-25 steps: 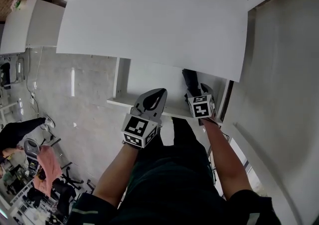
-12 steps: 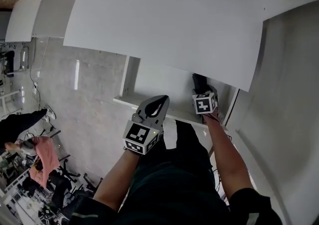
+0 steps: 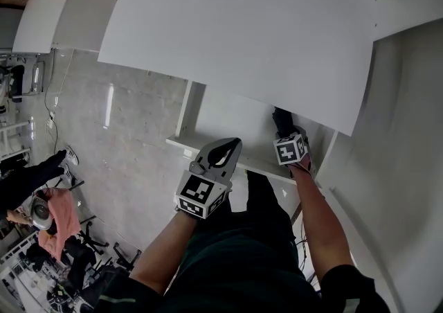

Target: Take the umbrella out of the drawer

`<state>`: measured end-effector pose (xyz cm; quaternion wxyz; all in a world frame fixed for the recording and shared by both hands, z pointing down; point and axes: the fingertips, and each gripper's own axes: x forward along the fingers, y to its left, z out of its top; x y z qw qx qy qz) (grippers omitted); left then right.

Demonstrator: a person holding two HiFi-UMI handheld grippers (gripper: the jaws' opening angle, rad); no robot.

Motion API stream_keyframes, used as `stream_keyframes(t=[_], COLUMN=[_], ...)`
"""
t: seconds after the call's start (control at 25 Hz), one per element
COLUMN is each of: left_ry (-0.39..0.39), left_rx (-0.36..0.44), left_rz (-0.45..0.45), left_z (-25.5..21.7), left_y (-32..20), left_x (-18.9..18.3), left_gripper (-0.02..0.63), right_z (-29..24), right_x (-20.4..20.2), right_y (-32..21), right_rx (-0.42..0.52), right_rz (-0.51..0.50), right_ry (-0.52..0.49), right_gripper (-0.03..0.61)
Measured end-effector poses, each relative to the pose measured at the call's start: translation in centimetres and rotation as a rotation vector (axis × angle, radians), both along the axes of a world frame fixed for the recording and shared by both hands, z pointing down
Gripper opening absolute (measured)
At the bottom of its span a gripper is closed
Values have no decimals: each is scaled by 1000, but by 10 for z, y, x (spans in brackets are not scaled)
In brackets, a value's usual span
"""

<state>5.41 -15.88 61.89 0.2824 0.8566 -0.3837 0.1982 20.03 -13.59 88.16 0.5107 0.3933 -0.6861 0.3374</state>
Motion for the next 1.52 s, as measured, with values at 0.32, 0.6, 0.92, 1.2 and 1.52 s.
stream_keyframes(t=[0.32,0.6,0.92,1.2,1.52], left_ry=[16,37,74,106,165], left_rx=[32,57,91,117,166], left_rz=[7,-18,-40,-76,-113], left_z=[-13,-29,-58,-83,-125], left_y=[0,4,11,7,-10], left_x=[-7,-25,-54,-82,-105], left_gripper=[6,6,6,6,6], right_z=[-8,-51,-132,-208,-290], right_x=[-17,-48,-94,-127,-158], right_y=[25,30,20,3,-19], right_rx=[26,93,229,341,505], right_rz=[-318,-409,-351,-240,-193], right_ry=[70,13,-100,-236,-379], right_gripper=[229,229,229,229,229])
